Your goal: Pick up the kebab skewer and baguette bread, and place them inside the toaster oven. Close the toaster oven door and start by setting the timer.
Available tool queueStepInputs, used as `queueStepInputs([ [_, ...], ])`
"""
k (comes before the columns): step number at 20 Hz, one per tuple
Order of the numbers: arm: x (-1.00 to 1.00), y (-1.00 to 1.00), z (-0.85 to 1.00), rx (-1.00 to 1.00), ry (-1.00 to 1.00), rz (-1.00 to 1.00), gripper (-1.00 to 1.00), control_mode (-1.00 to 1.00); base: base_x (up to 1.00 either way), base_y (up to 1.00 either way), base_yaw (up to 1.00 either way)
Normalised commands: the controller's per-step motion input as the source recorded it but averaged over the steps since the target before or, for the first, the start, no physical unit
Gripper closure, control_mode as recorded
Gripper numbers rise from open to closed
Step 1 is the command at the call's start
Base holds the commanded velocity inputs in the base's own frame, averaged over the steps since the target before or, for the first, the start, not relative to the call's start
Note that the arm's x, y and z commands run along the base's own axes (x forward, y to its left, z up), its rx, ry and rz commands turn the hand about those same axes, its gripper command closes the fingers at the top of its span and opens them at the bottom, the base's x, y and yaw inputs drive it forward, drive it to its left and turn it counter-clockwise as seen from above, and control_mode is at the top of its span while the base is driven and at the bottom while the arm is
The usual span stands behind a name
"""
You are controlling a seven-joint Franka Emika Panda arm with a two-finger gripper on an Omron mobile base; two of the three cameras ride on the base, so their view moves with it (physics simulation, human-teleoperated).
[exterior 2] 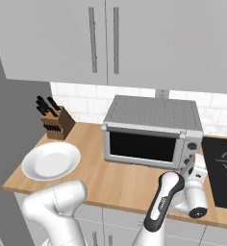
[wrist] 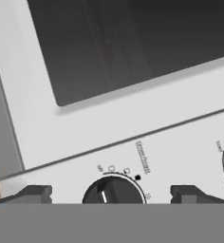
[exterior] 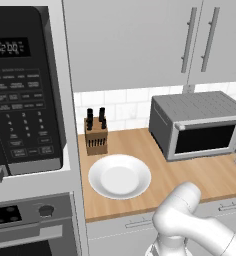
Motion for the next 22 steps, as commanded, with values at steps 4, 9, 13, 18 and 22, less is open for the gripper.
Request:
queueStepInputs([
  [4,-0.14,-0.01,-0.1,-0.02,0.0,0.0,-1.0,-1.0,0.0,0.0,0.0],
  [9,-0.13,0.0,-0.14,-0.02,0.0,0.0,-1.0,-1.0,0.0,0.0,0.0],
  [13,0.02,0.0,-0.02,-0.01,0.0,0.0,-1.0,-1.0,0.0,0.0,0.0],
  [18,0.02,0.0,-0.12,0.0,0.0,0.0,-1.0,-1.0,0.0,0.0,0.0],
  [22,0.01,0.0,-0.14,-0.01,0.0,0.0,-1.0,-1.0,0.0,0.0,0.0],
])
